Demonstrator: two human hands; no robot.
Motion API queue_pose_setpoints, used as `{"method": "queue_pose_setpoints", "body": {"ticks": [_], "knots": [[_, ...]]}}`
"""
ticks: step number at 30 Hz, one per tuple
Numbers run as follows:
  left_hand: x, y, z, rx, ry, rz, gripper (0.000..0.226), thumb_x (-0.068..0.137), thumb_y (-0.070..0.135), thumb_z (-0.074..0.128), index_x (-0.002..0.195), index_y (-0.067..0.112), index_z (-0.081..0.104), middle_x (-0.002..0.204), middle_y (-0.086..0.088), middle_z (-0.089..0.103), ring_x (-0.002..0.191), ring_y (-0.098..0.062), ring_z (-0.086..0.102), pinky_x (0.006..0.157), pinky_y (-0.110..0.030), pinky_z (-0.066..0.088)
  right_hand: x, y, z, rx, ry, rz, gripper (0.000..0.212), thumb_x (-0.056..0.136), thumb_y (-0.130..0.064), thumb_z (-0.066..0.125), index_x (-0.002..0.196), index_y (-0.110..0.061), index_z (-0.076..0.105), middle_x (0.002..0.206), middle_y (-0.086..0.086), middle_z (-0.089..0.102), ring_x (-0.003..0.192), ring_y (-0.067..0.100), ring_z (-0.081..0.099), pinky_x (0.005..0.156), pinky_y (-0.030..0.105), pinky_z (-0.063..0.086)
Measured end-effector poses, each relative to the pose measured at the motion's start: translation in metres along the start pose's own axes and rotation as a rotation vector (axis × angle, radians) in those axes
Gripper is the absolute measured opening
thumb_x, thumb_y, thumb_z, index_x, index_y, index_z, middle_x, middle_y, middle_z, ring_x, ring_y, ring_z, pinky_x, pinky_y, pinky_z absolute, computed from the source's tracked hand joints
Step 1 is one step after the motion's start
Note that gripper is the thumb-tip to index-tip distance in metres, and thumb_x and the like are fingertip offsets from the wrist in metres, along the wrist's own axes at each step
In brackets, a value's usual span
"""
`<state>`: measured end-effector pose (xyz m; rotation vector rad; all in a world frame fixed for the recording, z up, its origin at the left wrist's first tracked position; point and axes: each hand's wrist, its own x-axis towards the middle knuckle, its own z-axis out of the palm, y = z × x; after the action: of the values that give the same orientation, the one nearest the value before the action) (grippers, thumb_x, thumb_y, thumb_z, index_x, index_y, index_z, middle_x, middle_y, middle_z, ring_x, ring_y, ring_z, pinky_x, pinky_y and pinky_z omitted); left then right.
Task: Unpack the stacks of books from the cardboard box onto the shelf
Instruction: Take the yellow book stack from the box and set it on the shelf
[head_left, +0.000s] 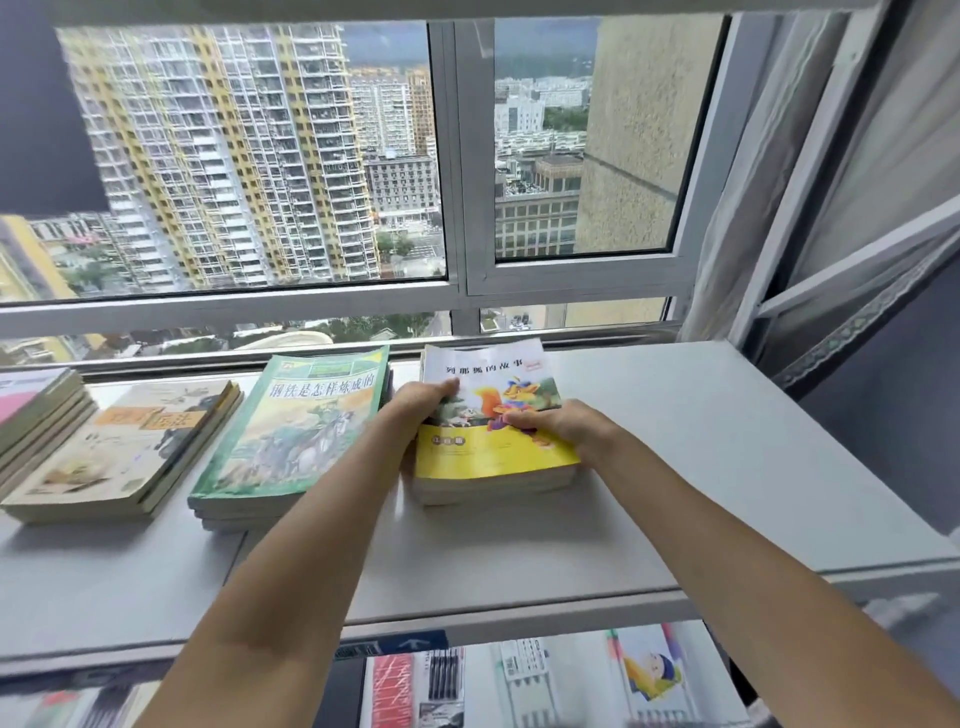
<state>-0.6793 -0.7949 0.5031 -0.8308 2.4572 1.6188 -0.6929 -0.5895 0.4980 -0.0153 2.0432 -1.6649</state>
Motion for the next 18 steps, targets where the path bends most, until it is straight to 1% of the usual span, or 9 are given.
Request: {"method": "queue_pose_setpoints", "body": {"ticks": [2,3,4,6,8,10,12,14,18], "knots": [[0.001,0.000,0.004,0.148,0.090,0.025,0.055,0.087,0.052,0.063,0.105,0.001,0.066,0.093,-0.010,0.069,0.081,-0.025,0.064,0.069,-0.029,0.047,0.001,-0.001,0.000,-0.080,0.075,0.006,0.045,0.067,-0.023,0.087,0.098,0.003,0.069,0.075,0.006,0.069,0.052,0.009,0.064,0.045,0.016,0.046],[-0.001,0.003,0.006,0.257,0.143,0.046,0.057,0.088,0.052,0.061,0.108,-0.001,0.065,0.104,-0.015,0.069,0.093,-0.029,0.065,0.078,-0.032,0.048,0.001,-0.002,0.002,-0.128,0.109,-0.010,0.052,0.065,-0.028,0.088,0.101,0.002,0.066,0.080,0.007,0.069,0.060,0.012,0.066,0.052,0.019,0.049],[-0.004,0.008,0.007,0.386,0.197,0.072,0.056,0.089,0.052,0.060,0.107,-0.001,0.064,0.112,-0.018,0.068,0.100,-0.031,0.063,0.083,-0.033,0.047,-0.001,-0.003,0.003,-0.174,0.138,-0.030,0.062,0.064,-0.033,0.088,0.109,0.002,0.062,0.093,0.009,0.070,0.078,0.018,0.069,0.064,0.025,0.053],[-0.014,0.017,0.008,0.574,0.268,0.137,0.051,0.092,0.051,0.056,0.101,0.002,0.064,0.117,-0.020,0.067,0.102,-0.032,0.061,0.084,-0.035,0.047,-0.006,-0.002,0.004,-0.290,0.201,-0.085,0.080,0.069,-0.045,0.082,0.126,0.000,0.049,0.122,0.014,0.063,0.112,0.027,0.061,0.091,0.036,0.050],[-0.025,0.027,0.010,0.712,0.311,0.217,0.055,0.094,0.052,0.051,0.106,0.001,0.064,0.118,-0.021,0.065,0.108,-0.036,0.059,0.088,-0.040,0.049,-0.018,-0.003,-0.002,-0.424,0.257,-0.144,0.084,0.077,-0.056,0.070,0.136,-0.003,0.040,0.138,0.016,0.051,0.127,0.029,0.050,0.098,0.036,0.042],[-0.040,0.037,0.012,0.840,0.401,0.371,0.054,0.095,0.050,0.048,0.112,0.000,0.062,0.120,-0.021,0.062,0.112,-0.037,0.056,0.088,-0.042,0.049,-0.036,-0.004,-0.014,-0.618,0.315,-0.194,0.082,0.084,-0.061,0.057,0.142,-0.007,0.037,0.144,0.015,0.045,0.131,0.029,0.046,0.099,0.037,0.040],[-0.060,0.043,0.020,0.906,0.442,0.563,0.050,0.095,0.047,0.047,0.107,0.001,0.065,0.116,-0.021,0.064,0.106,-0.036,0.060,0.080,-0.038,0.046,-0.060,0.001,-0.032,-0.826,0.380,-0.220,0.077,0.088,-0.061,0.048,0.144,-0.010,0.034,0.145,0.014,0.042,0.131,0.031,0.045,0.099,0.040,0.040],[-0.078,0.046,0.032,0.952,0.427,0.690,0.050,0.096,0.047,0.044,0.103,0.004,0.068,0.110,-0.021,0.068,0.102,-0.036,0.063,0.075,-0.037,0.044,-0.085,0.012,-0.052,-0.949,0.440,-0.218,0.071,0.091,-0.058,0.044,0.143,-0.011,0.035,0.144,0.014,0.044,0.129,0.033,0.046,0.099,0.043,0.041],[-0.118,0.032,0.068,1.002,0.295,0.835,0.050,0.096,0.048,0.041,0.113,0.010,0.069,0.116,-0.018,0.067,0.110,-0.035,0.060,0.083,-0.037,0.046,-0.151,0.047,-0.081,-1.067,0.563,-0.148,0.063,0.094,-0.055,0.039,0.141,-0.013,0.042,0.145,0.011,0.045,0.130,0.032,0.044,0.103,0.043,0.037]]}}
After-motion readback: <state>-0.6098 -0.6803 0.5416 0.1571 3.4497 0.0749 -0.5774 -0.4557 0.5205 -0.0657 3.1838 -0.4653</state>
